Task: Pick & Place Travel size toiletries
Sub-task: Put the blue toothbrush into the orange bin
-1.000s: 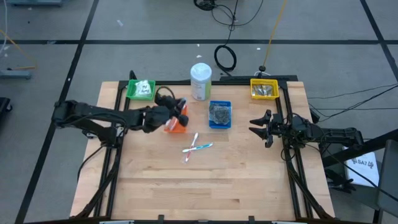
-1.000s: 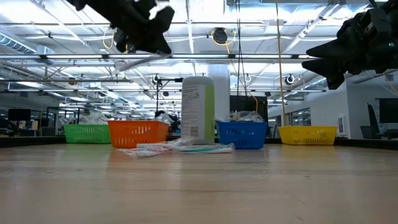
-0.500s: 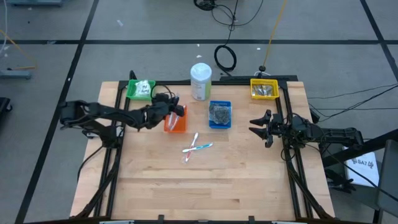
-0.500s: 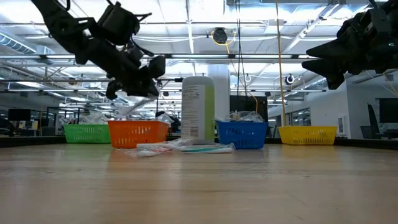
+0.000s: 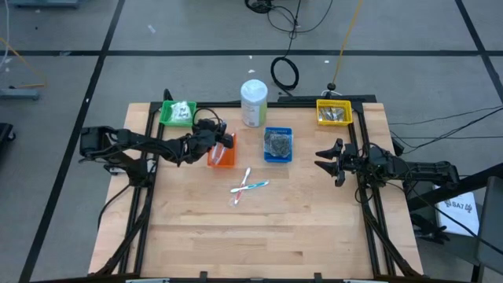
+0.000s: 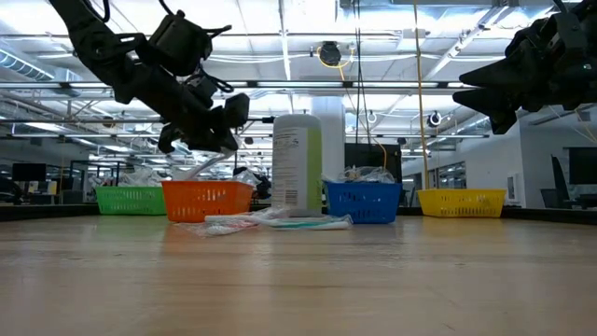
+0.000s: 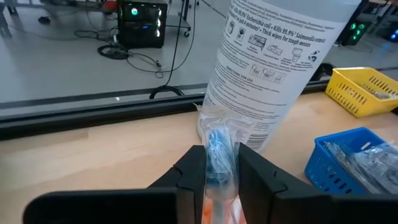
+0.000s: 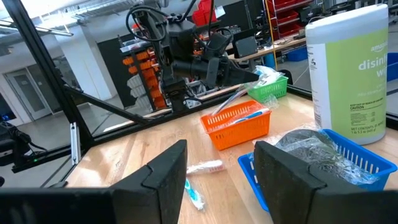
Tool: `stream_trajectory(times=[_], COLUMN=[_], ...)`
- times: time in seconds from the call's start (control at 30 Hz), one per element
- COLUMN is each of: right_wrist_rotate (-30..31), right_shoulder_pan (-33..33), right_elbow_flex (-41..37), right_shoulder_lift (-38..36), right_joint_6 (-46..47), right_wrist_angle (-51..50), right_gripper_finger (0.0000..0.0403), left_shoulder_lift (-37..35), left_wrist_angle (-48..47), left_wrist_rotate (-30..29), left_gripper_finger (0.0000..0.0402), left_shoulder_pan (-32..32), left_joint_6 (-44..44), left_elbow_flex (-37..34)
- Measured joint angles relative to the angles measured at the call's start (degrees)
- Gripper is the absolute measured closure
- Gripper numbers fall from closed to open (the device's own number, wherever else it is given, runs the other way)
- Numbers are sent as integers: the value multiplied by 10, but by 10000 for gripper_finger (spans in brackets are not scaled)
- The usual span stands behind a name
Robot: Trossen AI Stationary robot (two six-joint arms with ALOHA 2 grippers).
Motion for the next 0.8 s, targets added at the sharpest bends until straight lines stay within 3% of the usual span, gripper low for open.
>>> stream_trajectory(times=[0.27,0.63,0.8], right_wrist_rotate=[0,0,0], right_shoulder_pan=[0,0,0], right_elbow_flex=[0,0,0], right_shoulder_lift=[0,0,0], right_joint_6=[0,0,0], right_wrist_angle=[0,0,0], right_gripper_finger=[226,228,225], left_shoulder_lift=[0,0,-31], left_wrist_angle=[1,1,2], left_wrist_rotate=[0,3,78], left_gripper_finger=[315,163,127], left_shoulder_pan=[0,-1,-17], left_joint_6=[20,44,132], left_elbow_flex=[0,0,18])
